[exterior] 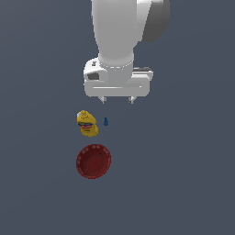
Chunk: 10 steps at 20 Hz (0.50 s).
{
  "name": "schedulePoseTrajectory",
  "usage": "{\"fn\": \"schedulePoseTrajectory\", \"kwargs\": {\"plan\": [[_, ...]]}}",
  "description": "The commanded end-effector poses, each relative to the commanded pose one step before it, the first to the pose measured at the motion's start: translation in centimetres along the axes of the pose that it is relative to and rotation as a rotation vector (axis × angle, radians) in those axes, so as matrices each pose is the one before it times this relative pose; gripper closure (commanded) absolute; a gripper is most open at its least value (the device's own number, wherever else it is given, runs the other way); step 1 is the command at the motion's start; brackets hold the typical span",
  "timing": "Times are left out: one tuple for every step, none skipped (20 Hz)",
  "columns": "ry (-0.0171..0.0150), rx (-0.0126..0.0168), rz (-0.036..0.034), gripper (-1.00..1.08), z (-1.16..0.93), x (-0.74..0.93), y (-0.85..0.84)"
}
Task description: Pick up a designated object from a clutter of objects.
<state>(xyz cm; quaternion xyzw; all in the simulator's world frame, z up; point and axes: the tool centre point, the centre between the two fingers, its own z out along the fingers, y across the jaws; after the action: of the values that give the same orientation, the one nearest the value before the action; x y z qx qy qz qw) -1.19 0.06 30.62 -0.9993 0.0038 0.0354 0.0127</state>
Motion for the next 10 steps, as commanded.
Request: {"fn": "schedulePoseTrajectory", "kwargs": {"plan": [[0.00000,0.00000,0.00000,-0.92,0.000,0.000,0.001],[0.00069,0.00005,-0.00007,-0.92,-0.047,0.002,0.015],[0.00168,0.00017,-0.00013,-0.92,-0.120,0.018,0.049],[0.00291,0.00027,-0.00024,-0.92,-0.208,0.023,0.078],[0.00400,0.00034,-0.00036,-0.92,-0.294,0.032,0.107],[0.00503,0.00039,-0.00052,-0.92,-0.386,0.041,0.132],[0.00484,0.00032,-0.00059,-0.92,-0.395,0.038,0.121],[0.00361,0.00021,-0.00055,-0.92,-0.324,0.030,0.084],[0.00244,0.00012,-0.00050,-0.92,-0.249,0.019,0.049],[0.00114,0.00005,-0.00036,-0.92,-0.153,0.013,0.017]]}}
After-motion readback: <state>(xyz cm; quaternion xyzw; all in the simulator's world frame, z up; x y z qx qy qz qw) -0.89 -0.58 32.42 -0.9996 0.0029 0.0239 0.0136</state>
